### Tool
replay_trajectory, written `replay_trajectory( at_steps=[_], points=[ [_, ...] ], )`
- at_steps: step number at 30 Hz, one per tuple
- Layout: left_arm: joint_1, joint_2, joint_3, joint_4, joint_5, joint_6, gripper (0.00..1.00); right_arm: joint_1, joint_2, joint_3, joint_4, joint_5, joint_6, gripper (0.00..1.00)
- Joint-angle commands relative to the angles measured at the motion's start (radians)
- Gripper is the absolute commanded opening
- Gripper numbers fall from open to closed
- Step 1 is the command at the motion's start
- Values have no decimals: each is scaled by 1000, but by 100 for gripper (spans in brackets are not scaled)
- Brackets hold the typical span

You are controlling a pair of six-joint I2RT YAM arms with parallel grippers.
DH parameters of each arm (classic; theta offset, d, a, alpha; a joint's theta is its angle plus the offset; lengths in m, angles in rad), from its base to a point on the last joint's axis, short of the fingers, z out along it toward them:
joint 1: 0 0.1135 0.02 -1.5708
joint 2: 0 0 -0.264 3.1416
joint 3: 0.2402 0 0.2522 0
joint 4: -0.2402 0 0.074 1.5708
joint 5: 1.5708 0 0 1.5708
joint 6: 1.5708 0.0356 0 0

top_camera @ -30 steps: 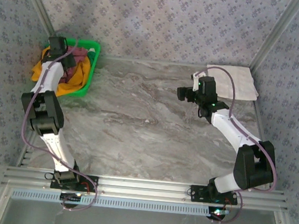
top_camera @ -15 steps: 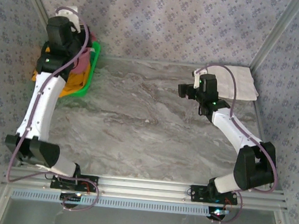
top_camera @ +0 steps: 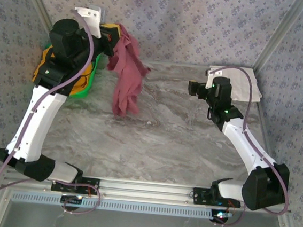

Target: Fold and stack the t-shirts

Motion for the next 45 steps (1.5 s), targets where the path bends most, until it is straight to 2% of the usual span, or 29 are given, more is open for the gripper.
replay_trajectory(
  at_steps=[1, 4, 8, 12, 13, 14, 15, 16, 20, 22, 24, 27, 29, 32, 37, 45],
  points=[
    [6, 71, 33, 23, -29, 12, 0, -10, -20, -23, 14, -13, 41, 100],
    [14, 184, 46, -3, -6, 9, 0, -9, -18, -31, 8, -13, 55, 100],
    [26, 308, 107, -21, 112, -47, 0, -11, -30, -54, 9, -23, 67, 100],
    [46, 376, 104, -26, 99, -42, 0, -9, -31, -67, 5, -91, 62, 100],
    [62, 393, 103, -38, 93, -41, 12, -7, -30, -74, 10, -110, 59, 100],
    [79, 403, 96, -44, 96, -43, 35, -8, -30, -80, 13, -122, 58, 100],
    [98, 404, 76, -37, 101, -41, 54, -6, -29, -86, 14, -134, 56, 100],
    [115, 392, 30, -17, 97, -44, 61, -6, -27, -91, 16, -152, 52, 100],
    [142, 272, -203, 100, 42, -53, 66, -5, 25, -75, -3, -254, 27, 100],
    [143, 220, -308, 111, 31, -47, 61, -1, 76, -41, -38, -300, 22, 99],
    [143, 188, -391, 98, 15, -62, 61, 5, 128, -10, -51, -342, 22, 98],
    [136, 176, -510, 81, 76, -119, 65, 9, 256, 93, -117, -395, 41, 93],
    [102, 169, -575, 58, 95, -140, 65, 17, 352, 193, -182, -427, 49, 89],
    [6, 125, -715, 68, 26, -162, 64, 28, 506, 340, -259, -459, 74, 86],
    [-86, 69, -923, 186, 77, -293, 65, 38, 711, 530, -345, -511, 117, 81],
    [-237, 125, -1008, 294, 90, -361, 70, 60, 920, 725, -418, -545, 134, 77]
  ],
)
